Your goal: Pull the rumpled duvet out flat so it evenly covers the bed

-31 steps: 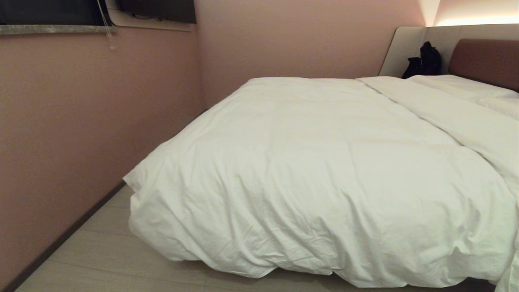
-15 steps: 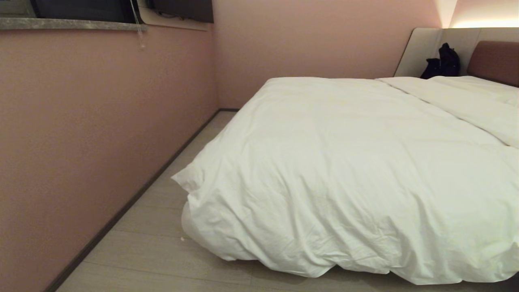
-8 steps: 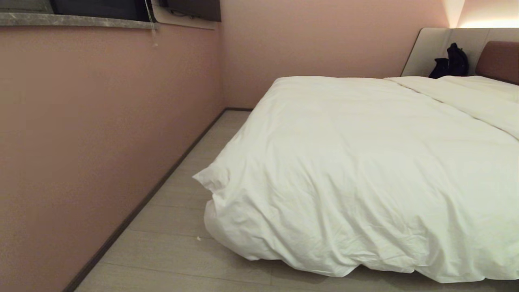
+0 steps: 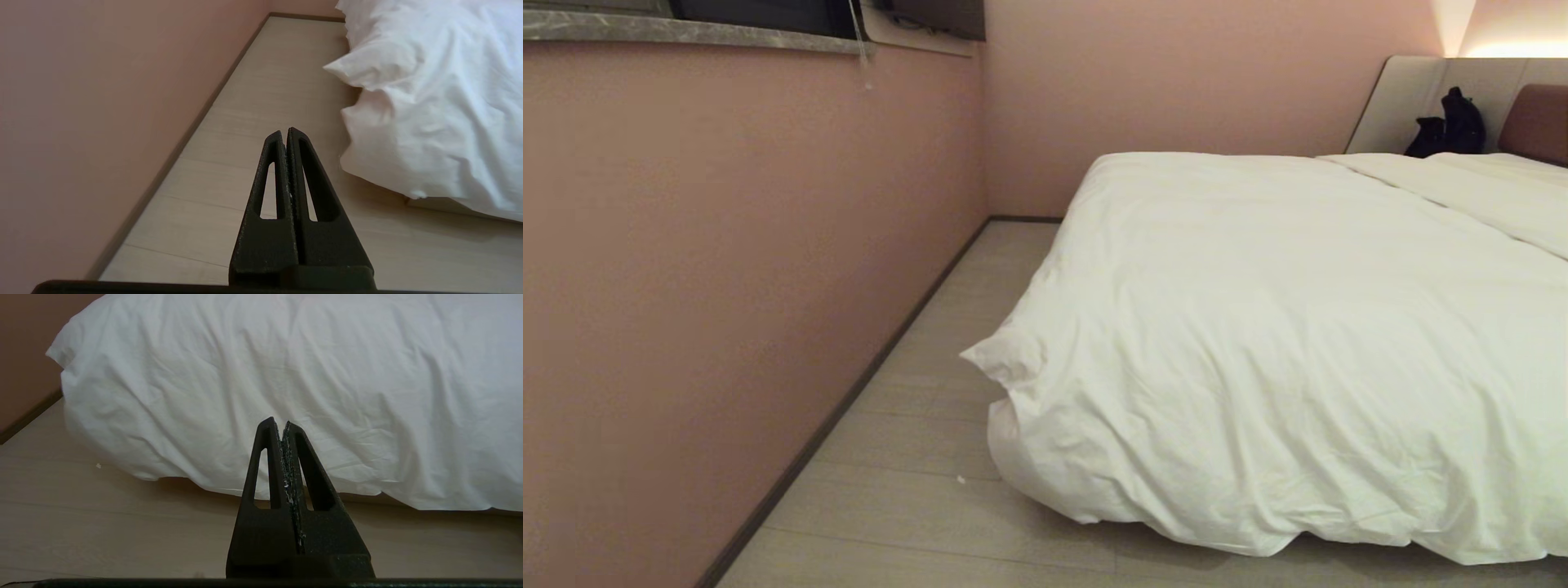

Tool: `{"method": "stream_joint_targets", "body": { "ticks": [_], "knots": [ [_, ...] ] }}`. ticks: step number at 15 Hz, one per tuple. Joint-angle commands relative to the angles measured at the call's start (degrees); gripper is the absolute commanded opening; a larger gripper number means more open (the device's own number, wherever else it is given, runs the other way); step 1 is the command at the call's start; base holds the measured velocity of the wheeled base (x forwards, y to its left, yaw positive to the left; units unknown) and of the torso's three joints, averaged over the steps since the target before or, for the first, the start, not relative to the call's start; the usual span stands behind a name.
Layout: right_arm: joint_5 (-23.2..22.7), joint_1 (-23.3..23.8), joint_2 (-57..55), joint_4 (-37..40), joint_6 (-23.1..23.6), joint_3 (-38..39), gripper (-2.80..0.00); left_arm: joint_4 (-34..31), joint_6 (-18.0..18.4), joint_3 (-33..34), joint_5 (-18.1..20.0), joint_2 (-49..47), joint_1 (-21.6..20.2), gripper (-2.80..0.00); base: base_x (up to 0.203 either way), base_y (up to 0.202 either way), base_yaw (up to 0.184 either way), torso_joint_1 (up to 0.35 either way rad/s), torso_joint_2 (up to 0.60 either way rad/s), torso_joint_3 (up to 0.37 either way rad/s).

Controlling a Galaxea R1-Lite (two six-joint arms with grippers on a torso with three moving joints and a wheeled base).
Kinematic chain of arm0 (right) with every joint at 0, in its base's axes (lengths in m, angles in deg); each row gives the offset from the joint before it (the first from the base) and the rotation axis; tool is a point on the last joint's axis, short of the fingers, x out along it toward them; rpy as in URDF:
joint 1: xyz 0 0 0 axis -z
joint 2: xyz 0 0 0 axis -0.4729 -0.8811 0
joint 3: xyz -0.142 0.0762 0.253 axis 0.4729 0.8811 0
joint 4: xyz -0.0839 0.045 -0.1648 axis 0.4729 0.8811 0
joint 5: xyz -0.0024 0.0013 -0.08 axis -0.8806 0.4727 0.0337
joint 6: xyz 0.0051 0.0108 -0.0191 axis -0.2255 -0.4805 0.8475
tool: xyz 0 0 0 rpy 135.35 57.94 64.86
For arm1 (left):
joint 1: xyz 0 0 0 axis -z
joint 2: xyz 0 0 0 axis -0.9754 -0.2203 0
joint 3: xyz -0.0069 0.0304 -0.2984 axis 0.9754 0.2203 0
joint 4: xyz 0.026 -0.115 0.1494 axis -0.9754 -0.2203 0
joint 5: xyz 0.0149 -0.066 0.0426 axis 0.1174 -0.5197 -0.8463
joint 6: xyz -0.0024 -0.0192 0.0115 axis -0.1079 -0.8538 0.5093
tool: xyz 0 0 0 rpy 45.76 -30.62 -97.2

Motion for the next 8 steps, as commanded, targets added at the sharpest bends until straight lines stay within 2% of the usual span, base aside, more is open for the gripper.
{"method": "stream_joint_targets", "body": {
  "ticks": [1,8],
  "knots": [
    [0.0,0.0,0.0,0.0,0.0,0.0,-2.8,0.0,0.0,0.0,0.0,0.0,0.0,-2.8,0.0,0.196,-0.001,-0.001,0.0,-0.001],
    [0.0,0.0,0.0,0.0,0.0,-0.1,-2.8,0.0,0.0,0.0,0.0,0.0,-0.1,-2.8,0.0,0.197,-0.001,0.004,0.0,0.002]
  ]
}}
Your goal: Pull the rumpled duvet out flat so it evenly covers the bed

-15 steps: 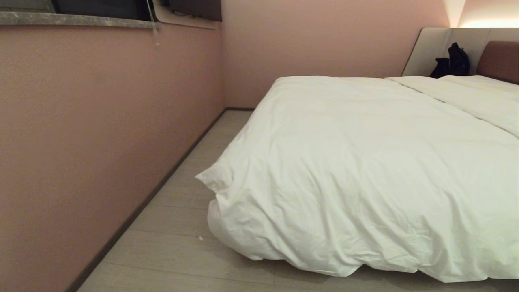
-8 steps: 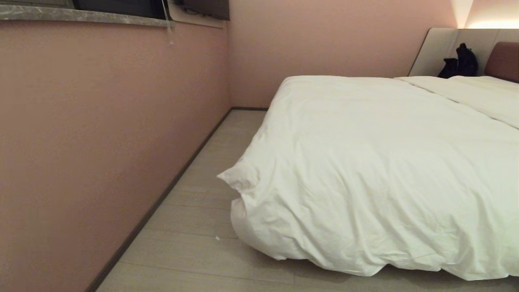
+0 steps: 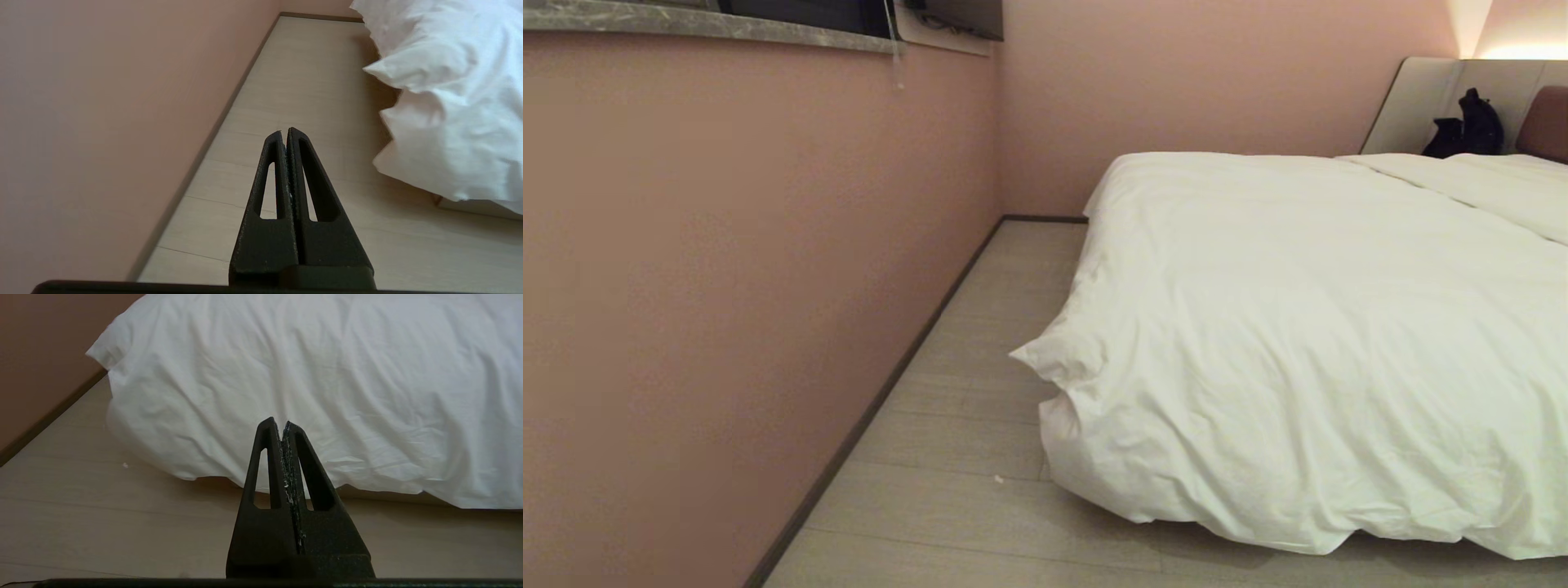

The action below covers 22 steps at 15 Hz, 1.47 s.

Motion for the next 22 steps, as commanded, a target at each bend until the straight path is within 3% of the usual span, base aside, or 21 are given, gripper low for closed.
{"method": "stream_joint_targets", "body": {
  "ticks": [1,5,22],
  "knots": [
    [0.0,0.0,0.0,0.0,0.0,0.0,-2.8,0.0,0.0,0.0,0.0,0.0,0.0,-2.8,0.0,0.199,0.001,-0.002,0.0,0.002],
    [0.0,0.0,0.0,0.0,0.0,0.0,-2.8,0.0,-0.1,0.0,0.0,0.0,-0.1,-2.8,0.0,0.158,-0.002,0.001,0.0,0.007],
    [0.0,0.0,0.0,0.0,0.0,0.0,-2.8,0.0,-0.1,0.0,0.0,0.0,-0.1,-2.8,-0.004,0.0,0.0,0.0,0.0,0.0]
  ]
}}
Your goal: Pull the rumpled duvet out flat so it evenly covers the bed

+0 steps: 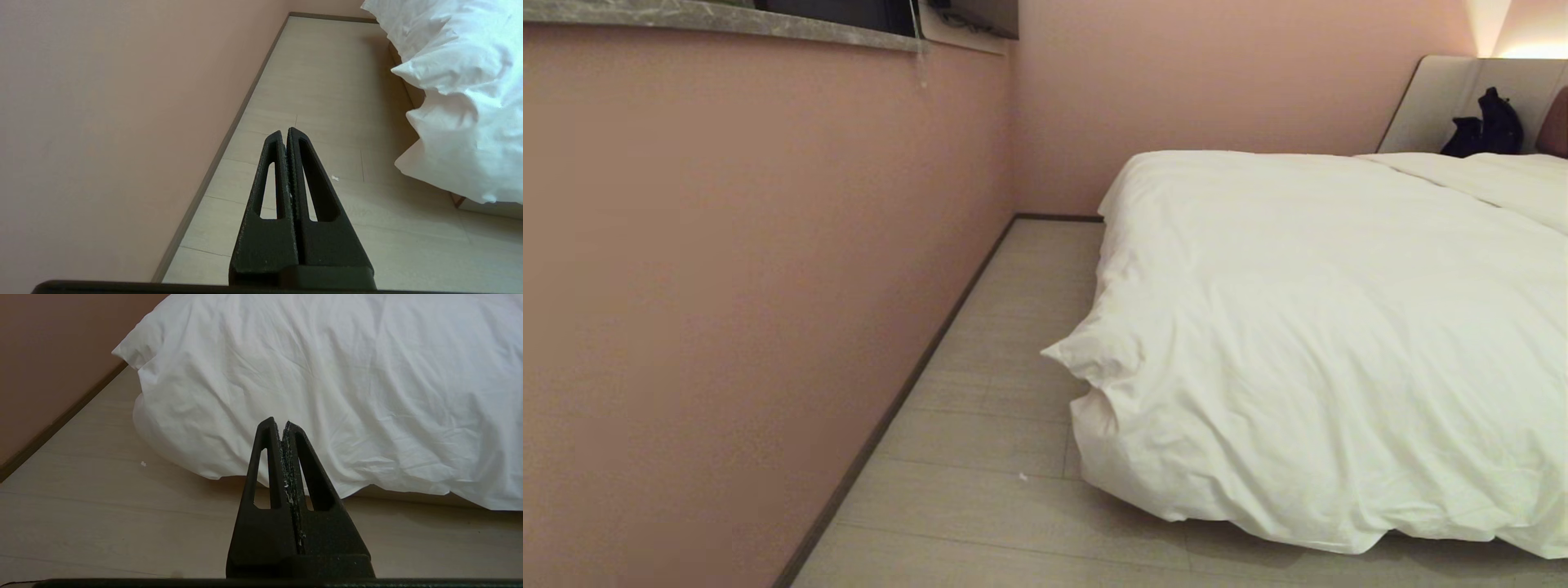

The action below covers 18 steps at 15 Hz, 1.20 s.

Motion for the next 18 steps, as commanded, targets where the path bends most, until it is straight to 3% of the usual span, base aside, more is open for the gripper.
{"method": "stream_joint_targets", "body": {
  "ticks": [1,13,18],
  "knots": [
    [0.0,0.0,0.0,0.0,0.0,0.0,-2.8,0.0,-0.1,0.0,0.0,0.0,0.0,-2.8,-0.151,0.0,-0.001,0.011,0.01,0.005],
    [0.0,0.0,0.0,0.0,0.0,0.0,-2.8,0.0,0.0,0.0,0.0,0.0,-0.1,-2.8,-0.189,0.0,0.001,0.002,0.0,0.002],
    [0.0,0.0,0.0,0.0,0.0,0.0,-2.8,0.0,0.0,0.0,0.0,0.0,0.0,-2.8,-0.02,0.0,0.0,0.0,0.0,0.001]
  ]
}}
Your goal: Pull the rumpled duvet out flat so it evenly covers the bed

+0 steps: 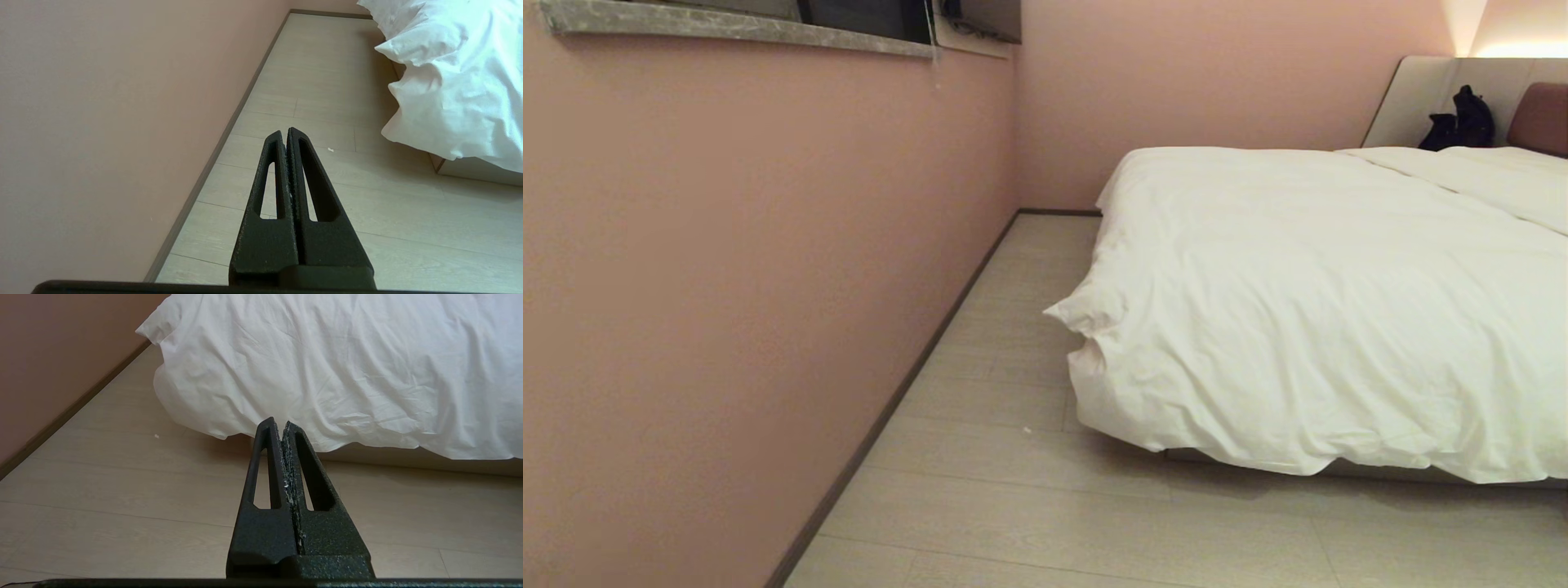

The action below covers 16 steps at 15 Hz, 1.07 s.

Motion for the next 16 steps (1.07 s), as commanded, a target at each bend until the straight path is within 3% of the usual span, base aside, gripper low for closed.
{"method": "stream_joint_targets", "body": {
  "ticks": [1,16],
  "knots": [
    [0.0,0.0,0.0,0.0,0.0,0.0,-2.8,0.0,0.0,0.0,0.0,0.0,-0.1,-2.8,0.0,0.0,0.0,0.0,0.0,0.0],
    [0.0,0.0,0.0,0.0,0.0,0.0,-2.8,0.0,0.0,0.0,0.0,0.0,-0.1,-2.8,0.0,0.0,0.0,0.0,0.0,0.0]
  ]
}}
